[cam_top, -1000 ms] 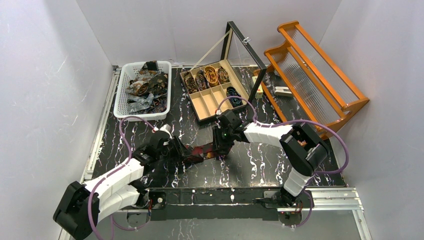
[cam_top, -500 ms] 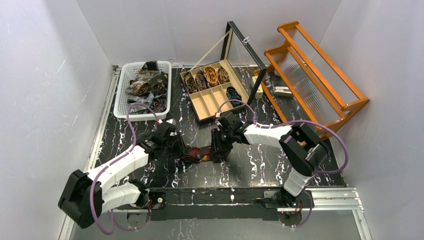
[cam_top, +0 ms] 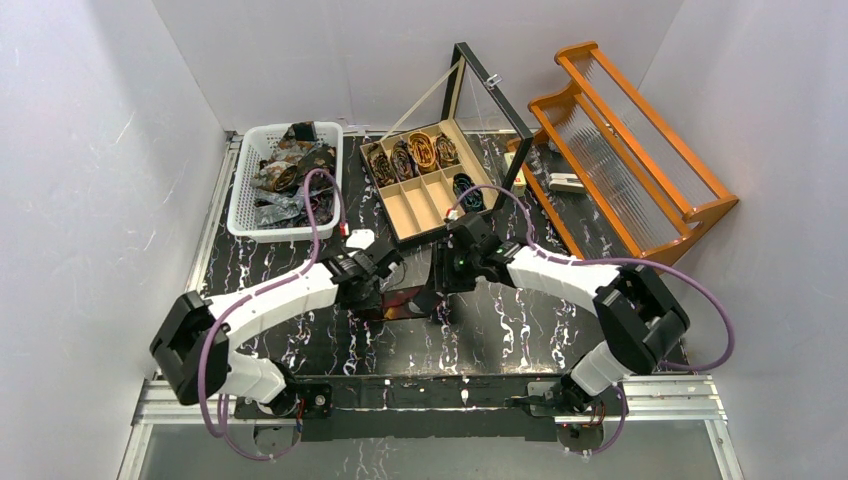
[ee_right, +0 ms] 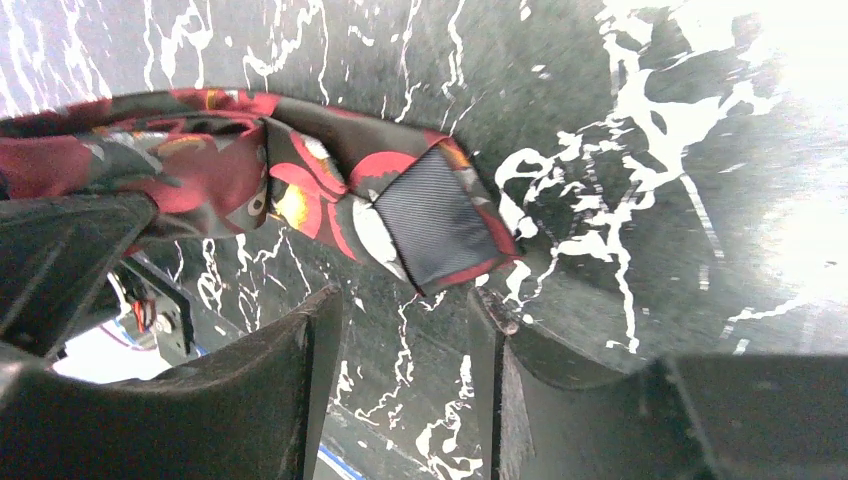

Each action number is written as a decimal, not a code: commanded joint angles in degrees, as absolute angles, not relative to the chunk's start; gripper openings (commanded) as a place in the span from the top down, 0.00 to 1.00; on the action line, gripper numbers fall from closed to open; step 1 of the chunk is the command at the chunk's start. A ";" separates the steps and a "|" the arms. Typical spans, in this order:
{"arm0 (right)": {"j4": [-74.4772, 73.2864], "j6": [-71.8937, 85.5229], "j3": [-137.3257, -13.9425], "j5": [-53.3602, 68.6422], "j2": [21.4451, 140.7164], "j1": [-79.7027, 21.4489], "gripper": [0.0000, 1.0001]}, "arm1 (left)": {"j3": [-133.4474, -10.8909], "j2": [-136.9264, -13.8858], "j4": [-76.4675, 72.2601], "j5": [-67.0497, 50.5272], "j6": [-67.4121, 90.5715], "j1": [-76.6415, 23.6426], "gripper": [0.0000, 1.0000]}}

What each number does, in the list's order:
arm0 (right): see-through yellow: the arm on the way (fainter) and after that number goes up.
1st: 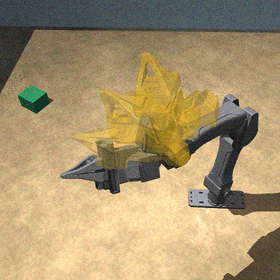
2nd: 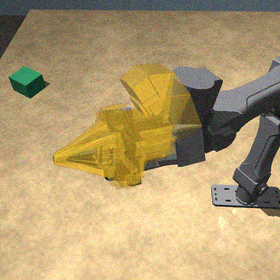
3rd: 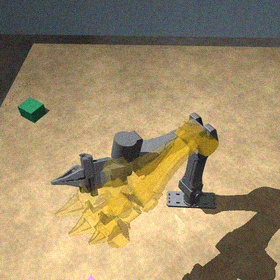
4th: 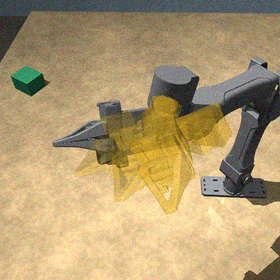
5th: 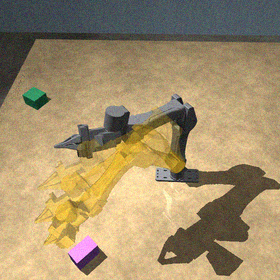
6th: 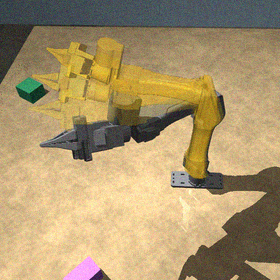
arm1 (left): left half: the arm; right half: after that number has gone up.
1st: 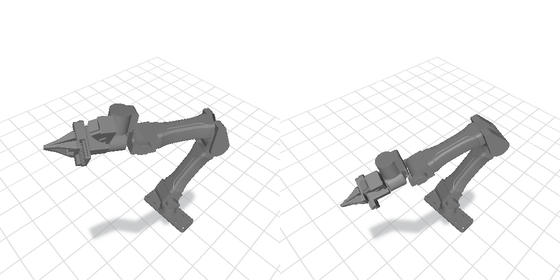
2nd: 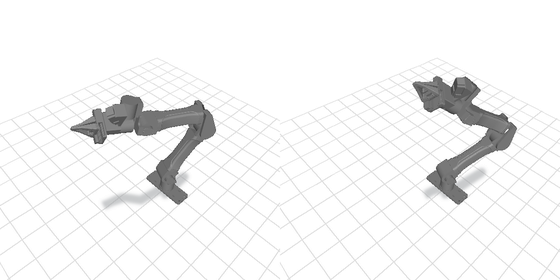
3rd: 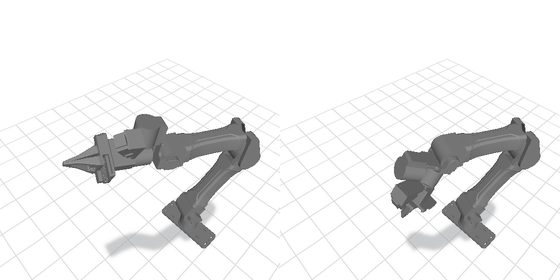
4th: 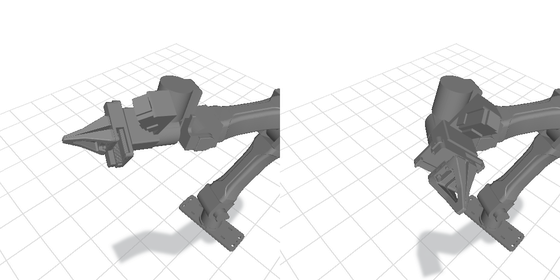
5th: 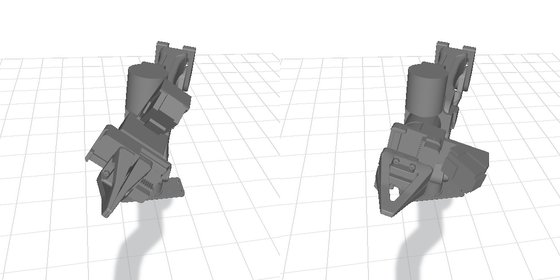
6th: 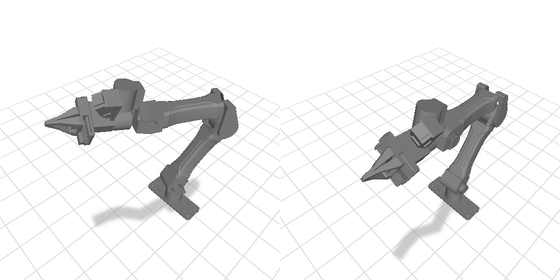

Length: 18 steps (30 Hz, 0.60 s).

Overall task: Roll the ties
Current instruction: Roll the tie at the center of the board.

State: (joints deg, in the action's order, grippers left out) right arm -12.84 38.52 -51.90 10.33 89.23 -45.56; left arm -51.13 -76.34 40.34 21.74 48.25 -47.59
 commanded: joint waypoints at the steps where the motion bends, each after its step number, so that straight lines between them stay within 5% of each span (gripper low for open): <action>1: -13.47 40.58 -50.40 5.77 84.52 -43.42 0.42 | -56.55 -80.64 51.49 34.21 52.50 -51.02 0.70; 18: -11.43 43.03 -44.56 5.77 82.28 -36.26 0.36 | -71.86 -99.88 64.08 44.57 57.76 -60.16 0.67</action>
